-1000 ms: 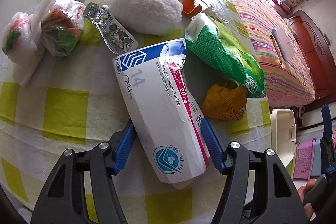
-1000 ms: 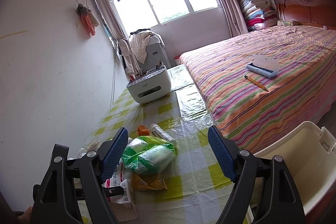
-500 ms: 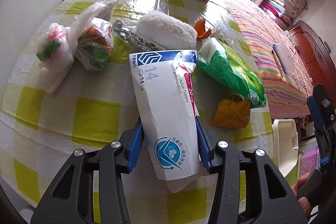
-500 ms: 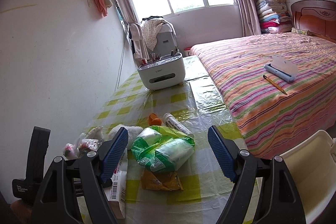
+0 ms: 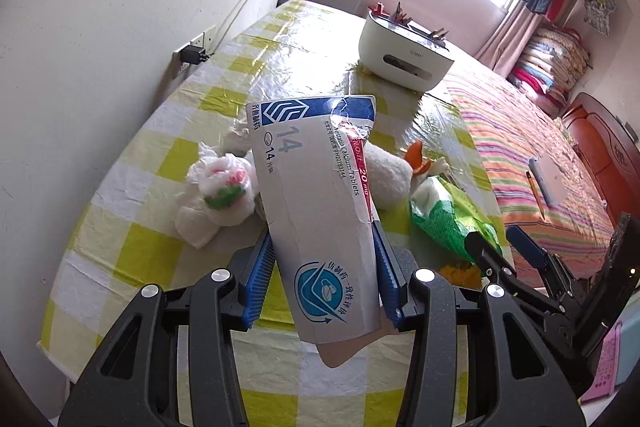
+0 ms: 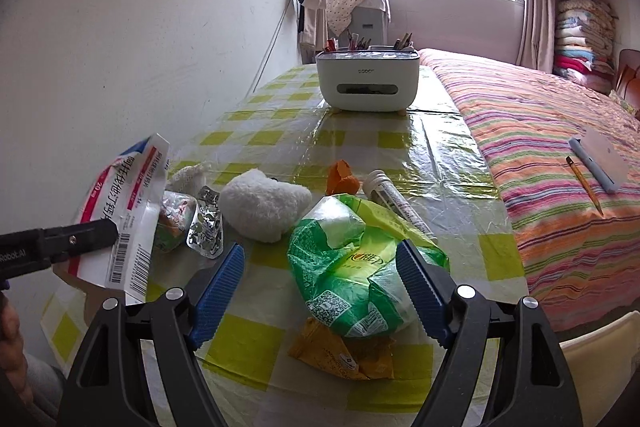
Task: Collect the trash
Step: 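Grasp the green plastic bag with the right tool while the left tool holds the box, then carry the green bag into the bin and open the right tool while the left tool carries the box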
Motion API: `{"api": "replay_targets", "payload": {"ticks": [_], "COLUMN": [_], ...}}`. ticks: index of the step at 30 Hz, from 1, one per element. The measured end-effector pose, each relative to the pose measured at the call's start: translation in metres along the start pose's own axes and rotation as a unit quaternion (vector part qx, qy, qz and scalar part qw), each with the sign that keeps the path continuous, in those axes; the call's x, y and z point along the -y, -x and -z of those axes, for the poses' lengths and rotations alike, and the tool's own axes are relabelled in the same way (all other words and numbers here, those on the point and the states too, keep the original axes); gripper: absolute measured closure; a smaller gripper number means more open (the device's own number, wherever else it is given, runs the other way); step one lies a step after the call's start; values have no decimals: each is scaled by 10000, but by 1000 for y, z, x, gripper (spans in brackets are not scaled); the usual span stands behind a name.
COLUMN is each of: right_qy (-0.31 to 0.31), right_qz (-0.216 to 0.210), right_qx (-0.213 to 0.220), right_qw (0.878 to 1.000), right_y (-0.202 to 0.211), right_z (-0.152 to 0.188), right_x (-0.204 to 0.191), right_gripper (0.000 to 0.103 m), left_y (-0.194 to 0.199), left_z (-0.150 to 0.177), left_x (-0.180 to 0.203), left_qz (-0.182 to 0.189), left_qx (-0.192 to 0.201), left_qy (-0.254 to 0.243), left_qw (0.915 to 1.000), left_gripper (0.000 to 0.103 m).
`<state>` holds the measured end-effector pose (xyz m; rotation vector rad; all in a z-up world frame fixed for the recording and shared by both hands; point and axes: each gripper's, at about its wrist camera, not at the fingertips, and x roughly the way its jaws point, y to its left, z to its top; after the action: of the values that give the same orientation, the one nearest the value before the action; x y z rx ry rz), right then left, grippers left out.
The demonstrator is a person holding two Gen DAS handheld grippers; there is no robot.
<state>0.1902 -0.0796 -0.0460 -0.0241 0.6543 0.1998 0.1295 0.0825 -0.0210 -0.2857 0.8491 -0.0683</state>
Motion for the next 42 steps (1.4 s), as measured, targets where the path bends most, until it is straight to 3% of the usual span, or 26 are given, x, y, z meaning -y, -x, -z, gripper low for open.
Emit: {"api": "replay_targets", "payload": {"ticks": [4, 7, 9, 11, 13, 17, 22, 29, 42], "right_qy": [757, 965, 949, 815, 511, -196, -892, -1494, -1839], "right_qz": [490, 725, 846, 878, 720, 216, -384, -888, -1120], "right_qx": [-193, -332, -438, -499, -491, -303, 17, 377, 751], "right_qw": [9957, 9921, 9909, 9915, 9949, 9991, 9953, 9841, 9736], "right_y": [-17, -31, -40, -43, -41, -30, -11, 11, 47], "right_z": [3, 8, 11, 11, 10, 6, 3, -1, 2], "right_x": [-27, -35, -33, -26, -15, 6, 22, 37, 58], "right_gripper": [27, 27, 38, 64, 74, 84, 85, 86, 86], "left_y": [4, 4, 5, 6, 7, 8, 10, 12, 18], "left_z": [-2, -1, -1, -1, -1, 0, 1, 2, 5], "left_x": [-8, -9, -8, -6, -5, -1, 5, 15, 42], "left_qz": [14, 65, 55, 72, 78, 110, 107, 167, 350], "left_qx": [29, -12, 10, 30, 56, 61, 102, 139, 282], "left_qy": [38, 52, 29, 11, -11, -72, -153, -228, -466], "left_qw": [10000, 10000, 10000, 10000, 10000, 9999, 9998, 9995, 9979], "left_gripper": [58, 58, 58, 58, 57, 57, 57, 57, 57]}}
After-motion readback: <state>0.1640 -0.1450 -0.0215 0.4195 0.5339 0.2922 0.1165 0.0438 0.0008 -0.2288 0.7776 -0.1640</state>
